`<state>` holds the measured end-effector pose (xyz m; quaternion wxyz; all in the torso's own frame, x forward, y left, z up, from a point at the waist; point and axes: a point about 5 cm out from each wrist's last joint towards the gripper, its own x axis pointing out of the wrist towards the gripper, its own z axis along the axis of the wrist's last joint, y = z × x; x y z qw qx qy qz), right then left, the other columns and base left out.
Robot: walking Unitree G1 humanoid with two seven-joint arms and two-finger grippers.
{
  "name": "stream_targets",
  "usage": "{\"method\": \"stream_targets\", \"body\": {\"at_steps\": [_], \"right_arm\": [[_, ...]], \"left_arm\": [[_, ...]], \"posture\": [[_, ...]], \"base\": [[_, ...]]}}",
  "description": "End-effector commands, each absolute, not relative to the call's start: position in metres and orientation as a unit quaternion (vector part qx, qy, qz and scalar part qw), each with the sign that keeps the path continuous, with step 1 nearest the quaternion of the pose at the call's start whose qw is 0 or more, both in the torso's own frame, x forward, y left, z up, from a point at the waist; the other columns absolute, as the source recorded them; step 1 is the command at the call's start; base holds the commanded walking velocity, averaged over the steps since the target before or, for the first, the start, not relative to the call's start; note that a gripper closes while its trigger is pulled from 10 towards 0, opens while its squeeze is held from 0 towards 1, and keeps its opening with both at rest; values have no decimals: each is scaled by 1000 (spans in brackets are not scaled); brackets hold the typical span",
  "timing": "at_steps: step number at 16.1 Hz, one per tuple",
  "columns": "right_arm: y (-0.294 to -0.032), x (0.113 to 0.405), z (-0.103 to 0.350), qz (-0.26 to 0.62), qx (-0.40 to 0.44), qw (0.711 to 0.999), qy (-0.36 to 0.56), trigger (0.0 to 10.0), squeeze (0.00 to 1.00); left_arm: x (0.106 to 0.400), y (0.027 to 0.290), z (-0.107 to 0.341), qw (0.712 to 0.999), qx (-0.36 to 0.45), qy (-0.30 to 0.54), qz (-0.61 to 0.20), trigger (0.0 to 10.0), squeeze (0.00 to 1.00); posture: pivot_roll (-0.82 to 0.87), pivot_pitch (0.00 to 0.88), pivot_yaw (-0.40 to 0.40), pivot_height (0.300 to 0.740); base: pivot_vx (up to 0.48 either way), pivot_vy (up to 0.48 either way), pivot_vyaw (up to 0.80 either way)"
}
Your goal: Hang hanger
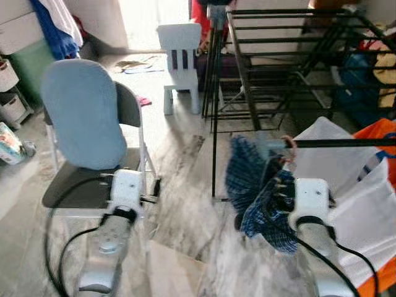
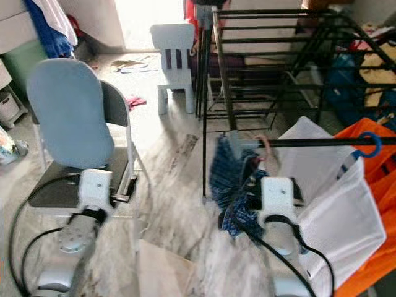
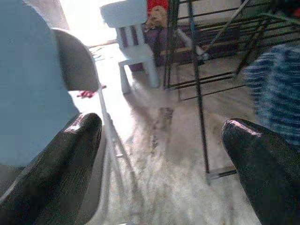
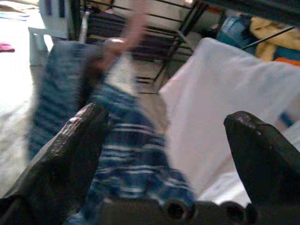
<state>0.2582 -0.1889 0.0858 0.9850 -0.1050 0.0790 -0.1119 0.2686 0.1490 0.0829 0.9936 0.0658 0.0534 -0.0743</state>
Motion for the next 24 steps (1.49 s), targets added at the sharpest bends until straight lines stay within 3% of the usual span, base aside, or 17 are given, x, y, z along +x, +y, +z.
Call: {"method": "stream_targets", "body": {"at_steps": [1,12,24], "right_arm": [[-184,260,85,-105,-97,986,82,10000,1000],[-182,263,84,-97,-93,987,83,10000,1000],[-182,265,81,-96,-82,988,91,10000,1000]], "left_arm": [[270,156,85,993,77,53,-67,10000,0],[270,161,82,995,78,59,-36,10000,0],[273,164,82,994,82,60,-30,10000,0]], "posture": [[-78,0,14,740],[-74,0,6,740],[-76,0,10,740]], "base": [[0,-337,0],[0,-62,0],[-319,0,0]]}}
